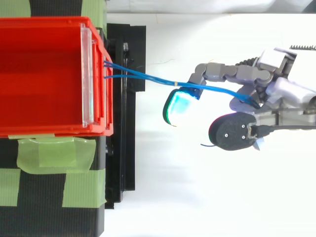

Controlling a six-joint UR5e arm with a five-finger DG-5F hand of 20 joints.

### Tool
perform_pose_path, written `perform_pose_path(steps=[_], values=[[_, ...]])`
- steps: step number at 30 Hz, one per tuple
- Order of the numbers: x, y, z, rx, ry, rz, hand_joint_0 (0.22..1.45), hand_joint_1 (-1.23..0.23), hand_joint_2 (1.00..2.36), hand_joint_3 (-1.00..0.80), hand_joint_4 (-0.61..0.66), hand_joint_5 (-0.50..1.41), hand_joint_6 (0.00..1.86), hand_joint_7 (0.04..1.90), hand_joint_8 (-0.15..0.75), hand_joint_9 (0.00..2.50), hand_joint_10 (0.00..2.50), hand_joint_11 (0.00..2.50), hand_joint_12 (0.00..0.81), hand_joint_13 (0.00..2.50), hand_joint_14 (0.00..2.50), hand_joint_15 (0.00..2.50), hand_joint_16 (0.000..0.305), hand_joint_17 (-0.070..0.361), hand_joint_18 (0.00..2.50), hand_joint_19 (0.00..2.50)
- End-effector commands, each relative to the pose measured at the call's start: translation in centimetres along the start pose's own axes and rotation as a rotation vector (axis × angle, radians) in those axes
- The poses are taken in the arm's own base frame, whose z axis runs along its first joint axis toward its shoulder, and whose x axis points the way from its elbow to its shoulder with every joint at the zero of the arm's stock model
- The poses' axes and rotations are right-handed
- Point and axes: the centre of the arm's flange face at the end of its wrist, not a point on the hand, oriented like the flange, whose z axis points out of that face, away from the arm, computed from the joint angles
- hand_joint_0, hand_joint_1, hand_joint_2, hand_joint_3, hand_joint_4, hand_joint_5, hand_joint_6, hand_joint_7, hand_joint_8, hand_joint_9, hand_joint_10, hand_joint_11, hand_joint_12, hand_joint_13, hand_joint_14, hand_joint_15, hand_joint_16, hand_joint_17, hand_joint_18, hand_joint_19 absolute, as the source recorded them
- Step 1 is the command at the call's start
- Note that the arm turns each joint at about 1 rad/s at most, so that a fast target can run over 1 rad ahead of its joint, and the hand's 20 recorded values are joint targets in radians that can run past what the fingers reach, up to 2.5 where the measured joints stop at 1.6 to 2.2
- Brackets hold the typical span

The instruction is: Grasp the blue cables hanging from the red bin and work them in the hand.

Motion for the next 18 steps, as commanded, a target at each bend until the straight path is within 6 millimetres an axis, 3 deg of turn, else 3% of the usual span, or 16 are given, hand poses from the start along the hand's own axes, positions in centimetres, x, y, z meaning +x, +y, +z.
perform_pose_path(steps=[1,18], values=[[0.01,0.01,0.00,0.000,0.001,-0.001,0.85,-0.60,1.00,-0.93,0.18,0.23,0.06,1.34,0.446,1.83,2.50,2.50,0.549,1.93,2.50,1.43,0.207,0.155,2.50,0.78],[0.01,0.01,0.00,0.000,0.001,-0.001,0.84,-0.60,1.00,-0.94,0.20,0.25,0.01,1.35,0.446,1.82,2.50,2.50,0.551,1.93,2.50,1.44,0.207,0.155,2.50,0.77]])
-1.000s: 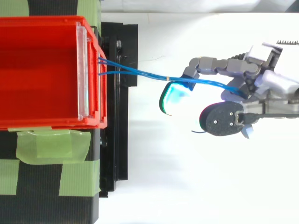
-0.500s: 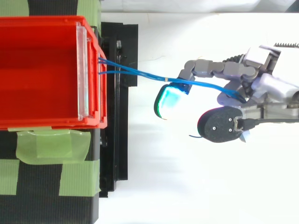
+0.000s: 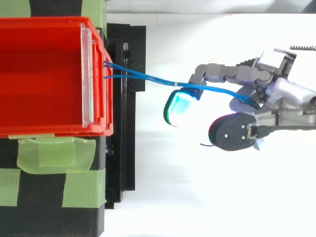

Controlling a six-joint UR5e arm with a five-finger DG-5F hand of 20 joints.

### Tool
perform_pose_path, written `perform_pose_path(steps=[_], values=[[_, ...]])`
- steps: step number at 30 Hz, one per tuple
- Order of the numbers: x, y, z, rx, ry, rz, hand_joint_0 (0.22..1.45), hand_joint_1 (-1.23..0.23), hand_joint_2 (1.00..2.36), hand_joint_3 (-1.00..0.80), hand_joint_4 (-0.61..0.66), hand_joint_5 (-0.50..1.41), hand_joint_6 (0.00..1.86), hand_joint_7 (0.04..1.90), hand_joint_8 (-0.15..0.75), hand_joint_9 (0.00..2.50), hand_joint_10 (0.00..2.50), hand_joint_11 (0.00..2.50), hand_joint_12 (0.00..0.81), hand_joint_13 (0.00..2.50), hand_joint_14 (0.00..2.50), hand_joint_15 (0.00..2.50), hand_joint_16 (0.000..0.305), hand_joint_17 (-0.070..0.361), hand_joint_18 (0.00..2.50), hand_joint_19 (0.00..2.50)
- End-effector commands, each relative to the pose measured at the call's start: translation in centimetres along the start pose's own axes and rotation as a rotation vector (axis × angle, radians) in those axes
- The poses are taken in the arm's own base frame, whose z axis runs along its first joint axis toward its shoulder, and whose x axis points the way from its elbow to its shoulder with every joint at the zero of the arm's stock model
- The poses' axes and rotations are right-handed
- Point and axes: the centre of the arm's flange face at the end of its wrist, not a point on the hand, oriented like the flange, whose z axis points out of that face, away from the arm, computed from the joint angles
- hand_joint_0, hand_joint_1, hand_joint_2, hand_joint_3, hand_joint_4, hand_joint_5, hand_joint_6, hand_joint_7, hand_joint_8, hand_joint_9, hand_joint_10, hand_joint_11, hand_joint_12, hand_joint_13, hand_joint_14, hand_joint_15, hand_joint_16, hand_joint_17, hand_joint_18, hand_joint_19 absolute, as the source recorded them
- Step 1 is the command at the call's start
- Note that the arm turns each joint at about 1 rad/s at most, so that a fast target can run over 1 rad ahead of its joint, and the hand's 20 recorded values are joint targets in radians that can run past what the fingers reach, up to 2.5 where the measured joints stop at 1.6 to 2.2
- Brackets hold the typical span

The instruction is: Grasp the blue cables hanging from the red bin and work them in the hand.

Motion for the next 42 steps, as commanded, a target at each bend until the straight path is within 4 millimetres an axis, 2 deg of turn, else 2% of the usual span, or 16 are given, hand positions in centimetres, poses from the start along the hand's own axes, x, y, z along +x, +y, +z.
perform_pose_path(steps=[1,13,42], values=[[-0.02,0.01,0.01,0.000,0.000,0.000,0.84,-0.60,1.00,-0.93,0.21,0.26,0.00,1.36,0.453,1.82,2.50,2.50,0.555,1.93,2.50,1.46,0.206,0.155,2.50,0.78],[0.07,0.00,-0.02,0.000,0.001,0.000,0.85,-0.58,1.00,-0.90,0.22,0.26,0.00,1.35,0.454,1.83,2.50,2.50,0.561,1.93,2.50,1.44,0.212,0.159,2.50,0.76],[-0.02,0.01,0.01,0.000,0.000,0.000,0.85,-0.57,1.01,-0.88,0.24,0.26,0.00,1.35,0.457,1.81,2.50,2.50,0.539,1.90,2.50,1.39,0.203,0.152,2.50,0.79]])
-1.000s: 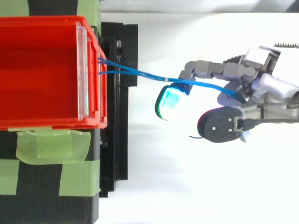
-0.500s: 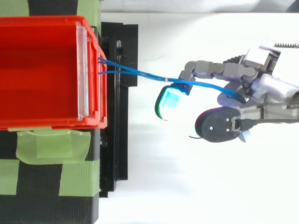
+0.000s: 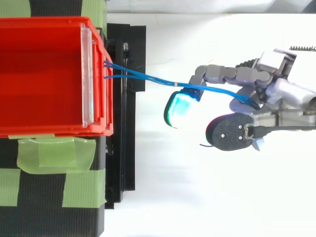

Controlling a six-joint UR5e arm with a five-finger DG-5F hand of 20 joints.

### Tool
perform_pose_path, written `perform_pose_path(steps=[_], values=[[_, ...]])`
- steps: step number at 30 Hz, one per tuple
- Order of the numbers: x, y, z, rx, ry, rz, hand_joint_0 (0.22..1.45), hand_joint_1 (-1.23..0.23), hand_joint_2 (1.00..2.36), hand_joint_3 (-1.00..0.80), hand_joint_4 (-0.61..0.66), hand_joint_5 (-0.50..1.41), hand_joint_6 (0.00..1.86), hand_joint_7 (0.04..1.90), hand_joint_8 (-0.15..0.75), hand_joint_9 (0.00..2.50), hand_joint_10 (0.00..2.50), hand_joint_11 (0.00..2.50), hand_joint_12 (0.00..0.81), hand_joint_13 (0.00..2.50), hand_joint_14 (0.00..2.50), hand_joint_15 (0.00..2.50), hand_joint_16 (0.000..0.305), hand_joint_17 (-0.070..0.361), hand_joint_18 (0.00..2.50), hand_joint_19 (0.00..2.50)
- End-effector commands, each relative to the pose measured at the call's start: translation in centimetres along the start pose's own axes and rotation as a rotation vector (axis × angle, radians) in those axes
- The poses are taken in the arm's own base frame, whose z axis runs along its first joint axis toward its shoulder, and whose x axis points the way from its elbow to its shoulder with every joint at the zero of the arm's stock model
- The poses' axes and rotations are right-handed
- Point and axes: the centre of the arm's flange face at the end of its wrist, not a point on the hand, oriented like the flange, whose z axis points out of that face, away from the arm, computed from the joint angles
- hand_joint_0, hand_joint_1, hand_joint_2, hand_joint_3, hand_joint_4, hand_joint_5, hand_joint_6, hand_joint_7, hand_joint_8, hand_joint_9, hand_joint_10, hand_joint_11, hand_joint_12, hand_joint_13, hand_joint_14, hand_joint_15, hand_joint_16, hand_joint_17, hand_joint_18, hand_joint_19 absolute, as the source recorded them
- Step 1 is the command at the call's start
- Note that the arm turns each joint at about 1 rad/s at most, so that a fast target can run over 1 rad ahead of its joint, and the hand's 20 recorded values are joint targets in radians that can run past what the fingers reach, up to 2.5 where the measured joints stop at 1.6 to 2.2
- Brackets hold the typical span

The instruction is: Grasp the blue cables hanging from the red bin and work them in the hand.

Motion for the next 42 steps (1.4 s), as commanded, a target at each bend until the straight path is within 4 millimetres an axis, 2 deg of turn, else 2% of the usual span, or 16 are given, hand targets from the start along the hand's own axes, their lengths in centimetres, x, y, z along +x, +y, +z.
perform_pose_path(steps=[1,42], values=[[-0.02,0.01,0.01,0.000,0.000,0.000,0.85,-0.57,1.01,-0.88,0.24,0.26,0.00,1.35,0.454,1.81,2.50,2.50,0.537,1.90,2.50,1.39,0.205,0.153,2.50,0.76],[-0.02,-0.08,0.02,0.002,-0.001,-0.002,0.86,-0.58,1.01,-0.90,0.22,0.21,0.03,1.36,0.455,1.81,2.50,2.50,0.533,1.89,2.50,1.40,0.203,0.153,2.50,0.76]])
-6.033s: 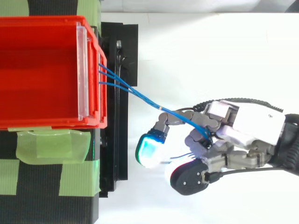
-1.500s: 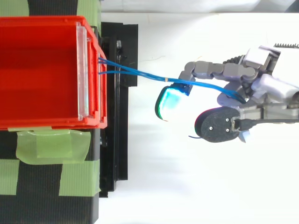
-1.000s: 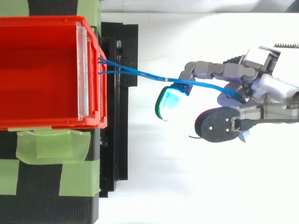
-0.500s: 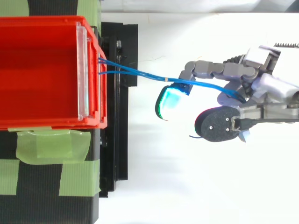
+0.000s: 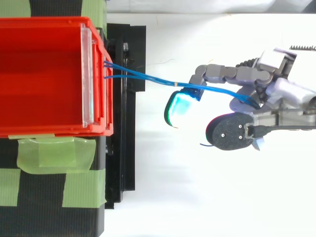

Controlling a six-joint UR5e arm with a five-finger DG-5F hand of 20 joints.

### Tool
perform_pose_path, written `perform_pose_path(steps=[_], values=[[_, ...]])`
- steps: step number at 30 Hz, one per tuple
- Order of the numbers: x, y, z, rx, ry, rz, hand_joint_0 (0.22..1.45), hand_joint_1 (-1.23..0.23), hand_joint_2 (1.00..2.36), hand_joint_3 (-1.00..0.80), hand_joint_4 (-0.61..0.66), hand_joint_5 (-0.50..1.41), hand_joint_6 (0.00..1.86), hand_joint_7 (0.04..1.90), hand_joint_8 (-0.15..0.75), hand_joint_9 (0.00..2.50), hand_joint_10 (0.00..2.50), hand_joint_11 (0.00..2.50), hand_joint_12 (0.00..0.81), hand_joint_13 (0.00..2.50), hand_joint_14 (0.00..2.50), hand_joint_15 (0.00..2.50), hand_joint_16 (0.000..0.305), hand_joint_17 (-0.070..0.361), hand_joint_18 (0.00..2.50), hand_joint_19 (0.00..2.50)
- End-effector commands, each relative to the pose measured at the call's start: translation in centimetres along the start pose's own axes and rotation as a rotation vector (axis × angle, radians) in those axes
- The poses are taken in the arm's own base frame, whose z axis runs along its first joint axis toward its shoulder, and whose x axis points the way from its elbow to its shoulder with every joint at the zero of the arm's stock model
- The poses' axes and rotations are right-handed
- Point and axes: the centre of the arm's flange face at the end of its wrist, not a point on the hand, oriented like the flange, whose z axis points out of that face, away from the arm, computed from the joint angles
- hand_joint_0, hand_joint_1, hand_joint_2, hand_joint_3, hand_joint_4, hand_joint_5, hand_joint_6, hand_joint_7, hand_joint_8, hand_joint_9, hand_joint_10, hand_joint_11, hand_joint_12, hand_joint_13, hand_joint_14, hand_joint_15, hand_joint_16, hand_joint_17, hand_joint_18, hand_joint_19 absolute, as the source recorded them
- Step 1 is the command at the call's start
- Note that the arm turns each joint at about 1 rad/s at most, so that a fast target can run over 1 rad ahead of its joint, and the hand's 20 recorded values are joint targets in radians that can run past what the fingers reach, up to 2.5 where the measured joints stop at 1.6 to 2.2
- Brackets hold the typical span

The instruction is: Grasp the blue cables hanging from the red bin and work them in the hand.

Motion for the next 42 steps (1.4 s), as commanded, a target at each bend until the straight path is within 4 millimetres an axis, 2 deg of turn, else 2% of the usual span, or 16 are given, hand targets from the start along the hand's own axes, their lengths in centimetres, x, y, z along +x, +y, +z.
perform_pose_path(steps=[1,12,22,35,40,42], values=[[0.0,0.0,0.0,0.000,0.000,0.000,0.86,-0.58,1.00,-0.89,0.22,0.20,0.03,1.36,0.455,1.81,2.50,2.50,0.533,1.89,2.50,1.40,0.203,0.153,2.50,0.76],[0.1,0.0,0.0,0.000,0.002,0.000,0.86,-0.59,1.00,-0.90,0.20,0.18,0.08,1.34,0.455,1.81,2.50,2.50,0.533,1.89,2.50,1.40,0.203,0.153,2.50,0.76],[0.0,0.0,0.0,0.000,-0.001,0.000,0.88,-0.60,1.01,-0.89,0.20,0.12,0.25,1.27,0.455,1.81,2.50,2.50,0.533,1.89,2.50,1.40,0.203,0.153,2.50,0.76],[-0.3,-0.1,-0.1,0.015,-0.012,-0.008,0.88,-0.60,1.01,-0.88,0.20,0.12,0.28,1.25,0.455,1.81,2.50,2.50,0.533,1.89,2.50,1.40,0.203,0.153,2.50,0.76],[-1.4,0.0,-0.2,0.011,-0.111,-0.035,0.88,-0.60,1.01,-0.88,0.20,0.12,0.27,1.26,0.455,1.81,2.50,2.50,0.533,1.89,2.50,1.40,0.203,0.153,2.50,0.76],[-1.8,0.7,-0.1,0.005,-0.178,-0.066,0.88,-0.60,1.01,-0.87,0.20,0.12,0.27,1.25,0.455,1.81,2.50,2.50,0.533,1.89,2.50,1.40,0.203,0.153,2.50,0.76]])
